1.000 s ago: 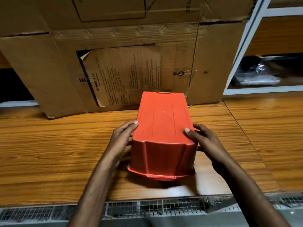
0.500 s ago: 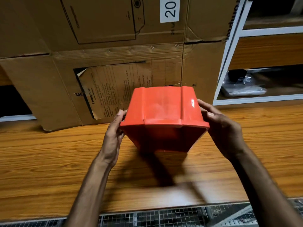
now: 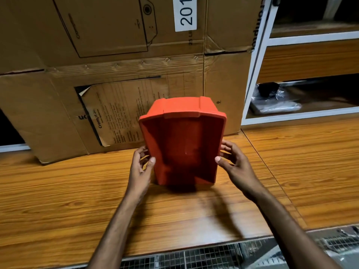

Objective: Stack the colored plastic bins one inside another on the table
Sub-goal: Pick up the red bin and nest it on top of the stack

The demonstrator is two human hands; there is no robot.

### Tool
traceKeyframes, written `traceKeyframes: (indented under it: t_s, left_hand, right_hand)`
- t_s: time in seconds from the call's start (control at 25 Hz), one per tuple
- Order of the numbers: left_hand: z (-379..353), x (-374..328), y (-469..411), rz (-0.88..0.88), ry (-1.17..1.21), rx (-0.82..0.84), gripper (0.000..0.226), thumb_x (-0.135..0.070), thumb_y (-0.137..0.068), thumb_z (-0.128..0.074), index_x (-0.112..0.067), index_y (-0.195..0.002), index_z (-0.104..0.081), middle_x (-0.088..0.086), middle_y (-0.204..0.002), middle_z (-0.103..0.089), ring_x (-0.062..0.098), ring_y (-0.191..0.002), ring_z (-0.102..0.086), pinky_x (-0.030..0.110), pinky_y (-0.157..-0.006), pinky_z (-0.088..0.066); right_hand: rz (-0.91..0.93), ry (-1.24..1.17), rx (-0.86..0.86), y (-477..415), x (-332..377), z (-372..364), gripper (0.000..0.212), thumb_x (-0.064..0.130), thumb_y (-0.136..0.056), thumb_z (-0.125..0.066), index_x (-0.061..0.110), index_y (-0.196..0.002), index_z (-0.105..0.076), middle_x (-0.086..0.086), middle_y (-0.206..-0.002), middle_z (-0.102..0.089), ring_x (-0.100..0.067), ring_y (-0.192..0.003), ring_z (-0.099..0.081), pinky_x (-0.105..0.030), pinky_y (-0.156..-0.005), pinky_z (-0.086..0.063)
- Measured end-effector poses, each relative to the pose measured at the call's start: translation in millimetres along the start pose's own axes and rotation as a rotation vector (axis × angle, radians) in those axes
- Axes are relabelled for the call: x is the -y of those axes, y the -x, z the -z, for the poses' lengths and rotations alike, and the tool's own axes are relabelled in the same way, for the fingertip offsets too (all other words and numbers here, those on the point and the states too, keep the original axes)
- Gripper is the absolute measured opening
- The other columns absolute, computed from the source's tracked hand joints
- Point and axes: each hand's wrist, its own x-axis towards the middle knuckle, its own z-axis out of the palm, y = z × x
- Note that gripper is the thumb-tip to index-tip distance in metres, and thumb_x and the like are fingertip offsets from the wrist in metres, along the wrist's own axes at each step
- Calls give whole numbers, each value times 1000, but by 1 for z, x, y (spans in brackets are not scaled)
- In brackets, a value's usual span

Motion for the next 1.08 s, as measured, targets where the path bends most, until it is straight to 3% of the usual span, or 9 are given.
traceKeyframes:
  t_s: [0.12,0.2,0.28,0.44,0.56,0.72,0.88,1.0,1.08]
  left_hand:
    - [-4,5,-9,-28,-35,-33,45,-2,-100,-61,-15,-141,-49,-2,-132,-60,12,-117,-60,20,-96,-48]
    - [-4,4,-13,-41,-18,-33,52,-7,-99,-64,-20,-147,-50,1,-143,-59,17,-119,-60,30,-101,-49]
    - [-7,4,-17,15,61,-17,57,-8,-97,-65,-20,-150,-50,1,-145,-60,16,-114,-63,34,-98,-53]
    - [-35,-5,-14,122,182,7,57,1,-101,-56,-18,-153,-45,-1,-133,-61,1,-97,-69,22,-75,-58]
    - [-62,-6,-8,176,195,73,59,-1,-103,-53,-26,-155,-41,6,-139,-57,0,-99,-69,23,-79,-58]
    - [-94,-11,5,252,212,134,61,-2,-104,-52,-33,-155,-38,20,-138,-60,16,-107,-65,36,-93,-53]
    - [-120,-37,17,292,207,220,57,-6,-103,-53,-34,-152,-42,2,-120,-63,5,-93,-68,19,-73,-57]
    - [-140,-65,22,262,218,284,54,-7,-99,-60,-31,-147,-50,-3,-118,-67,1,-96,-70,19,-73,-57]
    - [-157,-86,21,237,226,311,48,-5,-97,-62,-23,-141,-58,-4,-121,-69,-1,-97,-70,18,-74,-57]
  right_hand:
    - [19,83,1,0,10,1,74,-11,-93,-62,45,-139,-50,9,-134,-57,-17,-121,-61,-28,-93,-58]
    - [59,112,11,0,28,9,81,-13,-90,-65,47,-142,-51,5,-133,-57,-19,-114,-59,-25,-86,-58]
    - [83,116,48,4,49,20,82,-11,-87,-70,45,-145,-53,1,-128,-57,-15,-104,-57,-23,-84,-57]
    - [99,32,110,17,88,33,82,-12,-79,-78,35,-143,-59,7,-113,-59,-8,-92,-55,-20,-75,-48]
    - [115,-23,63,26,97,30,80,-18,-72,-80,29,-135,-65,6,-105,-61,-9,-85,-54,-14,-72,-48]
    - [99,-11,16,37,90,45,75,-16,-78,-76,26,-139,-64,6,-106,-59,-5,-82,-51,-14,-74,-49]
    - [25,-74,-69,39,78,107,69,-12,-89,-66,30,-143,-59,5,-108,-56,-9,-88,-49,-21,-79,-49]
    - [-42,-48,-68,39,65,159,64,-3,-99,-58,39,-147,-53,-3,-105,-51,-20,-87,-47,-33,-76,-45]
    - [-116,-91,-94,42,59,187,58,4,-103,-54,42,-146,-53,-6,-101,-52,-17,-86,-51,-32,-73,-47]
